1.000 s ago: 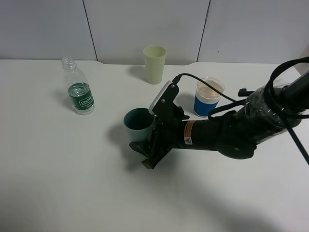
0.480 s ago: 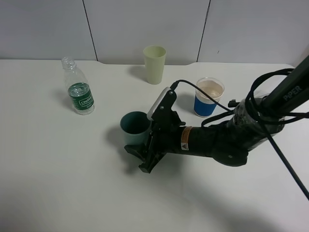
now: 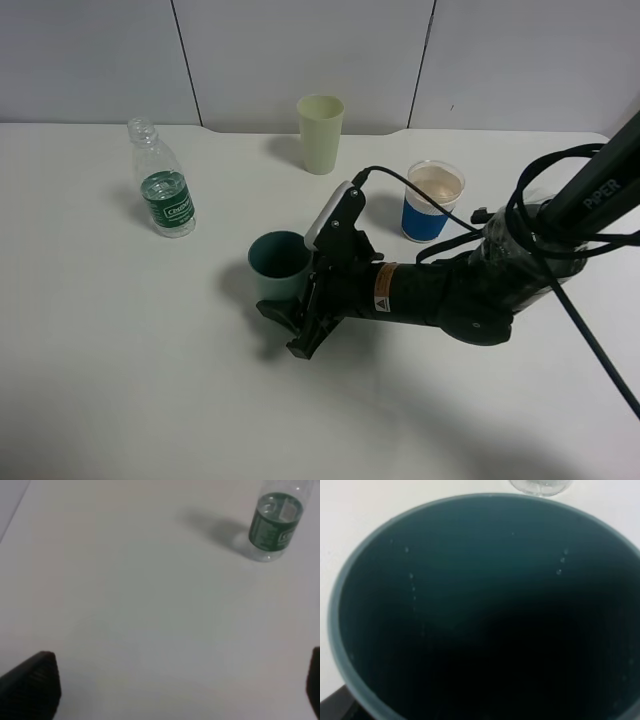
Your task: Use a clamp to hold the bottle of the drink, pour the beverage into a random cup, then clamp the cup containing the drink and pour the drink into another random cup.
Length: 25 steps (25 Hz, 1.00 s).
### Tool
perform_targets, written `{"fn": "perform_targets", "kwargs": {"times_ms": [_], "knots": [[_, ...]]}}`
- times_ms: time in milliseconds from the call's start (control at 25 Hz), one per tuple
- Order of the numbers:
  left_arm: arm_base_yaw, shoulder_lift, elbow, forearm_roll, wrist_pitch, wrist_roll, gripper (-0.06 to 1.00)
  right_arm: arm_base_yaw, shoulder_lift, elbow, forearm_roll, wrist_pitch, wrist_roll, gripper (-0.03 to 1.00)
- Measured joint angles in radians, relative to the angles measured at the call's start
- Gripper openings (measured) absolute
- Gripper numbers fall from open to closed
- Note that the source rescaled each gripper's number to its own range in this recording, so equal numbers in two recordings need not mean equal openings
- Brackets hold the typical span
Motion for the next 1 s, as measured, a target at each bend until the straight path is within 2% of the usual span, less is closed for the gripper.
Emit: {"fn": "perform_targets", "kwargs": {"times_ms": [120, 160, 200, 240, 280, 320, 400, 680, 760, 800, 840, 880, 1000], "knots": [[0.000, 0.000, 0.000, 0.000, 0.000, 0.000, 1.00, 0.000, 0.000, 0.000, -0.008, 0.000, 0.000, 0.03], [0.000, 0.000, 0.000, 0.000, 0.000, 0.000, 1.00, 0.000, 0.000, 0.000, -0.013, 0.000, 0.000, 0.36], [0.000, 0.000, 0.000, 0.000, 0.000, 0.000, 1.00, 0.000, 0.000, 0.000, -0.014, 0.000, 0.001, 0.59], [0.000, 0.000, 0.000, 0.000, 0.000, 0.000, 1.00, 0.000, 0.000, 0.000, -0.014, 0.000, 0.001, 0.59], [0.000, 0.000, 0.000, 0.000, 0.000, 0.000, 1.00, 0.000, -0.001, 0.000, -0.015, 0.000, 0.003, 0.73], [0.000, 0.000, 0.000, 0.000, 0.000, 0.000, 1.00, 0.000, -0.001, 0.000, -0.016, 0.001, 0.003, 0.83], [0.000, 0.000, 0.000, 0.000, 0.000, 0.000, 1.00, 0.000, -0.012, 0.000, -0.016, 0.020, 0.003, 0.95], [0.000, 0.000, 0.000, 0.000, 0.000, 0.000, 1.00, 0.000, -0.101, 0.002, -0.037, 0.108, 0.064, 0.99], [0.000, 0.000, 0.000, 0.000, 0.000, 0.000, 1.00, 0.000, -0.194, 0.003, -0.049, 0.211, 0.149, 0.99], [0.000, 0.000, 0.000, 0.000, 0.000, 0.000, 1.00, 0.000, -0.194, 0.003, -0.049, 0.211, 0.149, 0.99], [0.000, 0.000, 0.000, 0.000, 0.000, 0.000, 1.00, 0.000, -0.265, 0.003, -0.054, 0.305, 0.201, 1.00], [0.000, 0.000, 0.000, 0.000, 0.000, 0.000, 1.00, 0.000, -0.265, 0.003, -0.054, 0.305, 0.201, 1.00], [0.000, 0.000, 0.000, 0.000, 0.000, 0.000, 1.00, 0.000, -0.380, 0.005, -0.053, 0.440, 0.246, 1.00]]}}
